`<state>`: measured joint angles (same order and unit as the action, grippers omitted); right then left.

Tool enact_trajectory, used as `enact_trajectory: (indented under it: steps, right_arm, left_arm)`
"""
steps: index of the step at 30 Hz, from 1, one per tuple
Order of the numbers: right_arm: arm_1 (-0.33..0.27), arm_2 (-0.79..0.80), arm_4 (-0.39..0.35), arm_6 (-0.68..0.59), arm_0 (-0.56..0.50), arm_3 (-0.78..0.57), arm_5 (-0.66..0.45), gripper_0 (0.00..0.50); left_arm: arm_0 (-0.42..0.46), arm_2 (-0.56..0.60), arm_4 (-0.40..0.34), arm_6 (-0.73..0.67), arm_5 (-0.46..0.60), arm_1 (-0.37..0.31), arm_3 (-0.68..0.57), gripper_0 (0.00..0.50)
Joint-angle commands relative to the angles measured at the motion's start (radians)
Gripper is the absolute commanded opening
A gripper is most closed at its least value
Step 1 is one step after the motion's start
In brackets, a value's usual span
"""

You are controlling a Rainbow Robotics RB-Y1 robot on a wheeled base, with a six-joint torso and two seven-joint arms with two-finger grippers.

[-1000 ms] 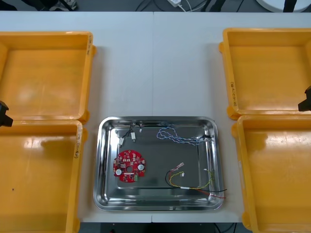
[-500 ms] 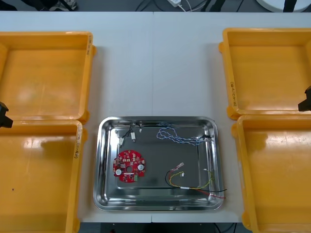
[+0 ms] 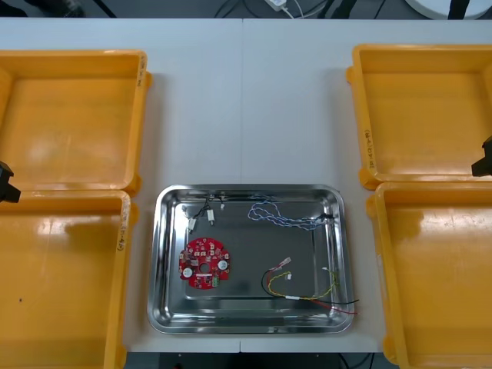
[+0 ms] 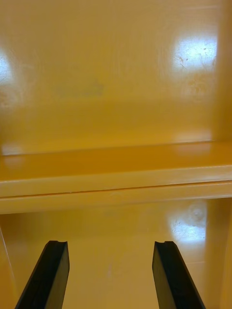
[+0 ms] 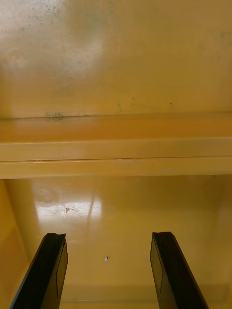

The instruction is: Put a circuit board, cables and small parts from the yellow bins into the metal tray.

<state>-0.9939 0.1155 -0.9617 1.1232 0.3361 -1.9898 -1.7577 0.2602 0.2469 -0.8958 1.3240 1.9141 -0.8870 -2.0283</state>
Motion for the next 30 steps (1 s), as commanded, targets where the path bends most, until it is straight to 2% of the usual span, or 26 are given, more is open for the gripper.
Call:
enact_trajectory:
  steps: [1,30]
  right_arm:
    - [-0.049,0.035,0.003,-0.002,-0.006,-0.009,0.007,0.500]
    - [-0.049,0.035,0.003,-0.002,-0.006,-0.009,0.007,0.500]
  left_arm:
    - [-0.013,0.032,-0.008,0.075,0.006,-0.049,-0.010,0.500]
    - [-0.013,0.032,-0.008,0.075,0.006,-0.049,-0.010,0.500]
